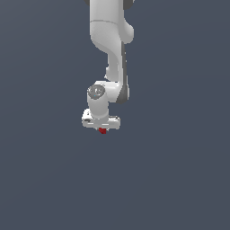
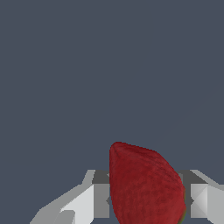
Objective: Pick up the object and move it to a goal position.
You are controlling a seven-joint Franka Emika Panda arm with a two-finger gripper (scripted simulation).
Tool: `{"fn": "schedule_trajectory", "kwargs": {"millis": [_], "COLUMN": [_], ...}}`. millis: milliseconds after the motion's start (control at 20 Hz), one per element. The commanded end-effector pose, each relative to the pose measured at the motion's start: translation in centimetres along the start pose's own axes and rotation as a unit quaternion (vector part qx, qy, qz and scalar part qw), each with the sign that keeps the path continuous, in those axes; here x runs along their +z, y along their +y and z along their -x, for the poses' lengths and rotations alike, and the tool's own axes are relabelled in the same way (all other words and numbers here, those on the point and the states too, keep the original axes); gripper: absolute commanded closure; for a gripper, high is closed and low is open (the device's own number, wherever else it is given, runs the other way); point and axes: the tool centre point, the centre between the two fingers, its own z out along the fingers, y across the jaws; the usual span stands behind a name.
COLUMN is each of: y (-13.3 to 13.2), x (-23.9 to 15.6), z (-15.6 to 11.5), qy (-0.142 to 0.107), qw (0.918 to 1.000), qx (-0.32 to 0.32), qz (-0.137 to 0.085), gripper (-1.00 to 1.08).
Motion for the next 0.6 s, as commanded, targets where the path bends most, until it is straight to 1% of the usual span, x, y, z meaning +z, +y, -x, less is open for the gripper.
{"fn": "schedule_trajectory", "kwargs": {"millis": [0,250,550], "y": [0.0,0.2,0.6], "x": [0.0,-1.0,-4.4], "z": [0.0,-0.1,-0.5], "qy": [0.0,0.0,0.0], "qw": [1.0,1.0,1.0], "qx": [0.0,0.0,0.0], "qz": [0.0,0.0,0.0], "gripper": [1.08,1.08,1.08]}}
